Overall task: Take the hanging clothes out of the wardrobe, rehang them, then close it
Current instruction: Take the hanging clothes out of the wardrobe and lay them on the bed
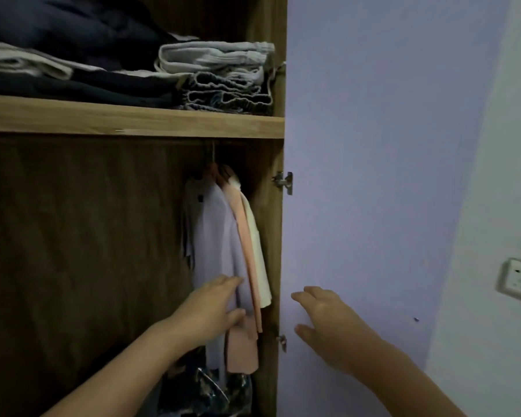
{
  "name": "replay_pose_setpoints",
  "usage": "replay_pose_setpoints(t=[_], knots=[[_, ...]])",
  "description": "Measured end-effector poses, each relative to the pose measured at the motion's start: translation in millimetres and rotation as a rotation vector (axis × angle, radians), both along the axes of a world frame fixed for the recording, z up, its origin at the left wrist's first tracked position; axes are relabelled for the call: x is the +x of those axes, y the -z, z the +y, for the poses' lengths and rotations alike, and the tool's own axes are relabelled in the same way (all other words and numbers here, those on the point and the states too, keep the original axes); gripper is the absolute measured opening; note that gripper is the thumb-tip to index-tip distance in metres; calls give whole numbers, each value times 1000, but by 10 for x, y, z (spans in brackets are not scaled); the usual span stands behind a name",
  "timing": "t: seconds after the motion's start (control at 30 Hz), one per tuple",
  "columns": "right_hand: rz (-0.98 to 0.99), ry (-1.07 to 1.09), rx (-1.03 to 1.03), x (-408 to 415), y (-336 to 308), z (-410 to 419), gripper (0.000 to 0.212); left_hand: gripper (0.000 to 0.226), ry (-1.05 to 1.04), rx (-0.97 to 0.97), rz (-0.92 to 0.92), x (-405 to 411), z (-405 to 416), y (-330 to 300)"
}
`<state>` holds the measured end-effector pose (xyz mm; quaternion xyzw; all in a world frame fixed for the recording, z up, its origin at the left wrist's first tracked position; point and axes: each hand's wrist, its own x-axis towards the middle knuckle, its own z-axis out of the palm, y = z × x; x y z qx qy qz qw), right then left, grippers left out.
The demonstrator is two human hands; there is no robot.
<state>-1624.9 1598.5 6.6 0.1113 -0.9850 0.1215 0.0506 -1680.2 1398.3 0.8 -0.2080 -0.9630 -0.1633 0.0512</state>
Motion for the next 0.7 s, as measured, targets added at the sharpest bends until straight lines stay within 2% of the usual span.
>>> replay_pose_setpoints(t=[0.17,0.37,0.7], knots=[[78,-87,-18,-637,-16,-336,44,62,-79,10,-14,-506,-300,38],[175,-131,-65,-1515,-192,-860,50,63,-96,20,4,-1300,-749,34],[319,28,-206,-3034,-513,-1522,63,55,-75,8,35,-2523,-1517,-202]])
